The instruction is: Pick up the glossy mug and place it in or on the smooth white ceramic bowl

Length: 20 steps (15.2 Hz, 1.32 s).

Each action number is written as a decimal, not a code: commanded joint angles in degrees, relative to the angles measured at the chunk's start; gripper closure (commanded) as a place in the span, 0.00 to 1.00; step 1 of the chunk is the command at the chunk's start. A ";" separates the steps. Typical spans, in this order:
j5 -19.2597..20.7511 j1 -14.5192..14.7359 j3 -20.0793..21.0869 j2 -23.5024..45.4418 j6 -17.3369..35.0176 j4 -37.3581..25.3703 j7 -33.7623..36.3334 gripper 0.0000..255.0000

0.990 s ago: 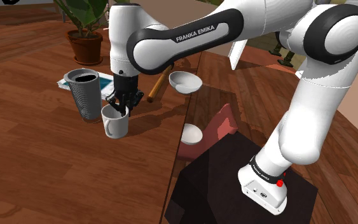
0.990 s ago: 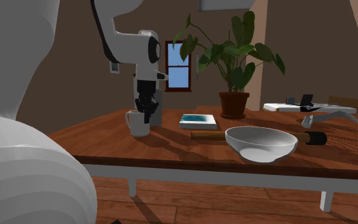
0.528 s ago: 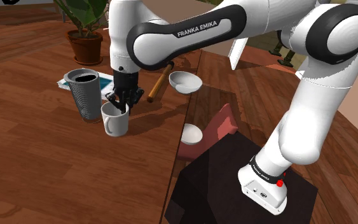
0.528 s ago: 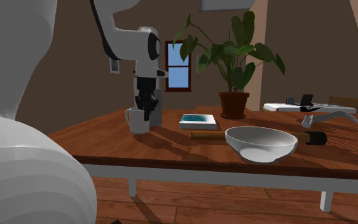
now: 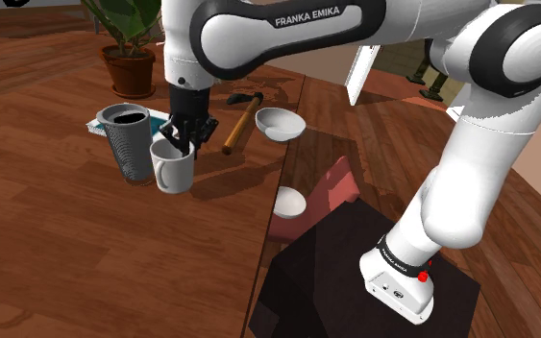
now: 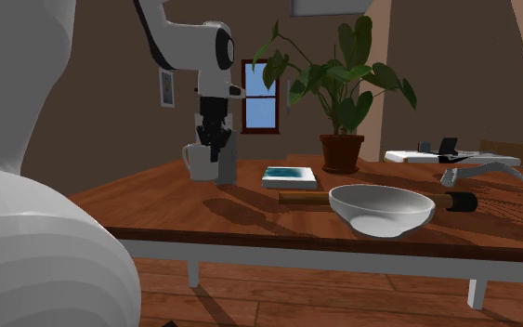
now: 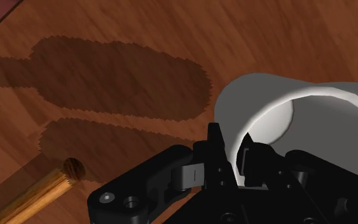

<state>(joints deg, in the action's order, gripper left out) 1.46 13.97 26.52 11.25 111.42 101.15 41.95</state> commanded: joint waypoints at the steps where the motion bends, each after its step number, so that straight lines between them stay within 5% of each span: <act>1: -0.18 0.02 0.08 -0.39 -1.45 -1.10 0.04 1.00; 17: -0.47 0.27 0.34 -0.99 -12.86 -11.99 0.30 1.00; 20: -2.30 -2.68 -1.18 -4.66 -12.40 -8.04 -4.22 1.00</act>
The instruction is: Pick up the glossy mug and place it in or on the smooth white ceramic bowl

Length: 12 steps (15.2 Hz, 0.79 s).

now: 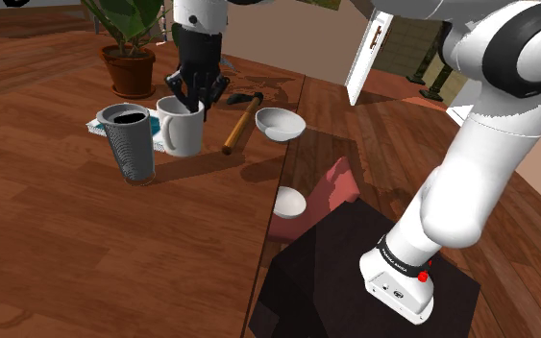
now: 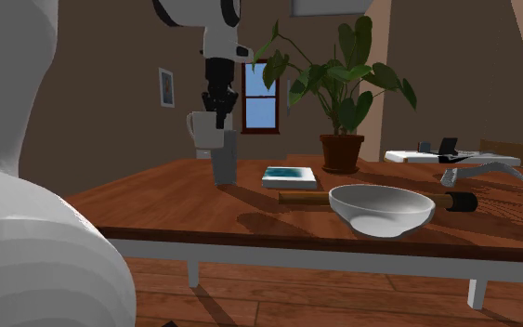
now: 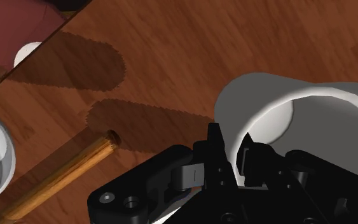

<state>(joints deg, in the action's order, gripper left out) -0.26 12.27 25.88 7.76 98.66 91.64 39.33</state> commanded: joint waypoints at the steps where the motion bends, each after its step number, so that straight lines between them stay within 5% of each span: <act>1: -1.10 -1.88 -1.10 -2.27 0.44 2.61 -3.10 1.00; 12: -3.94 -10.14 -8.62 -10.06 -0.25 10.10 -19.23 1.00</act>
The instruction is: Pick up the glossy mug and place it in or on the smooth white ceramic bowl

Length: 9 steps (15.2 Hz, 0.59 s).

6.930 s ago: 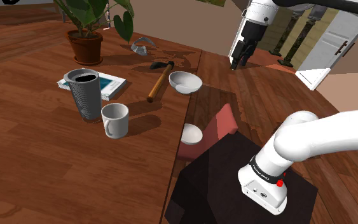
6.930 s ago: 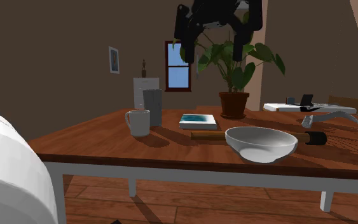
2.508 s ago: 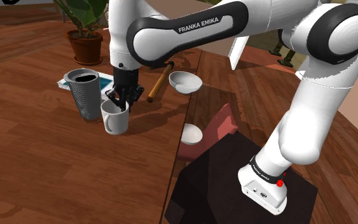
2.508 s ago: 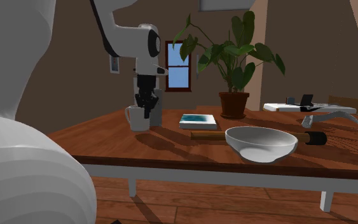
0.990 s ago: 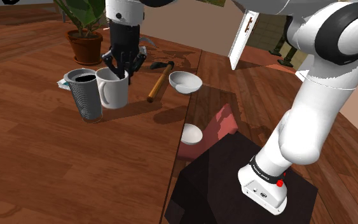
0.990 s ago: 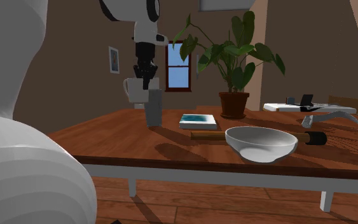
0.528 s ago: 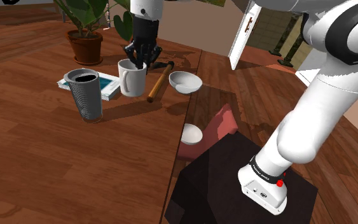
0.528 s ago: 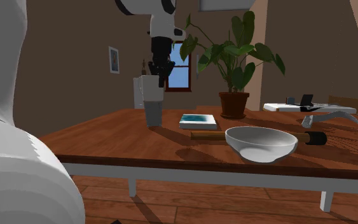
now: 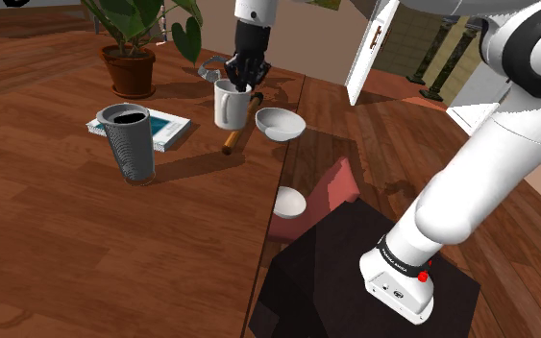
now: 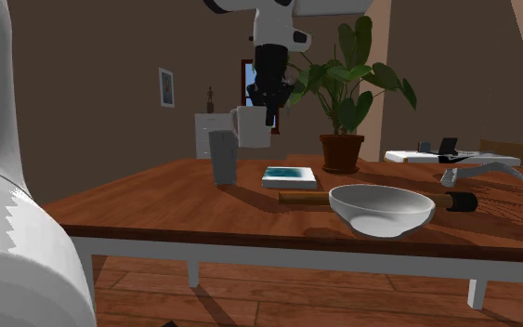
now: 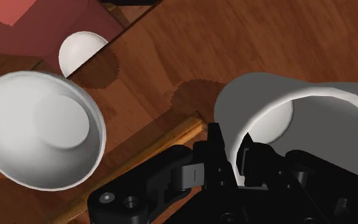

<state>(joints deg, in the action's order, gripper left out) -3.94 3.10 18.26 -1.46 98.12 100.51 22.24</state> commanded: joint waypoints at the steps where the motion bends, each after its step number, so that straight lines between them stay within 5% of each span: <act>1: -0.28 -1.64 -1.74 -1.17 0.13 1.48 -3.55 1.00; 9: 0.20 -6.79 -7.57 -1.62 -1.38 1.10 -14.37 1.00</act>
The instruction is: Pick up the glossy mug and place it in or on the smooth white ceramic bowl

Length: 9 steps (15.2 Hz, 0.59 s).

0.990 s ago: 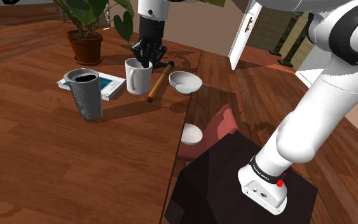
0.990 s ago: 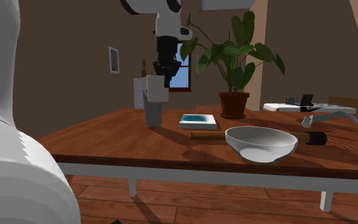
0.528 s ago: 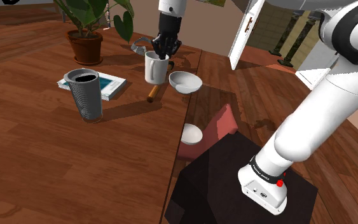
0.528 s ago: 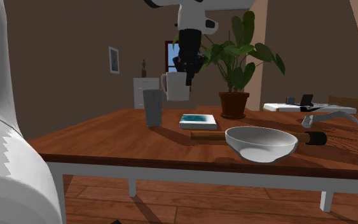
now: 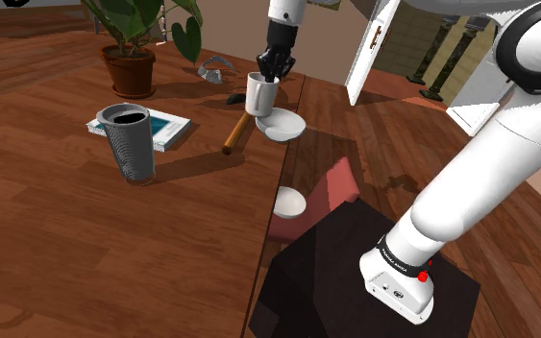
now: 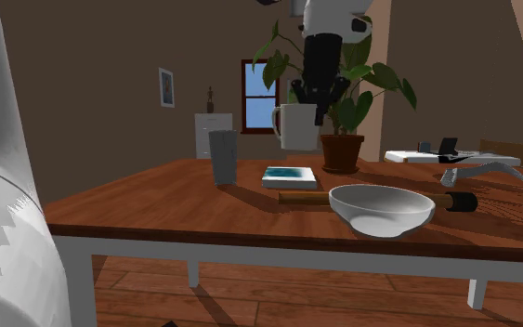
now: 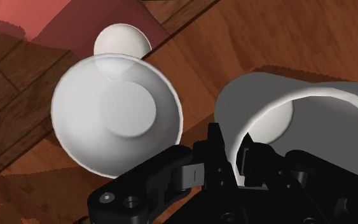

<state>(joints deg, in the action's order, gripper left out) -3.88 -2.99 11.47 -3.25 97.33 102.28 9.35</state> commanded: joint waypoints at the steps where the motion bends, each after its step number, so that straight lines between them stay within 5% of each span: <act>1: 0.26 -1.33 -1.48 0.38 -0.81 -1.02 -2.80 1.00; 9: 1.23 -6.39 -6.81 4.09 -3.00 -6.36 -12.95 1.00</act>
<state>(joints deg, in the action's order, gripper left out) -2.72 -8.65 5.39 0.78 94.38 95.99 -2.06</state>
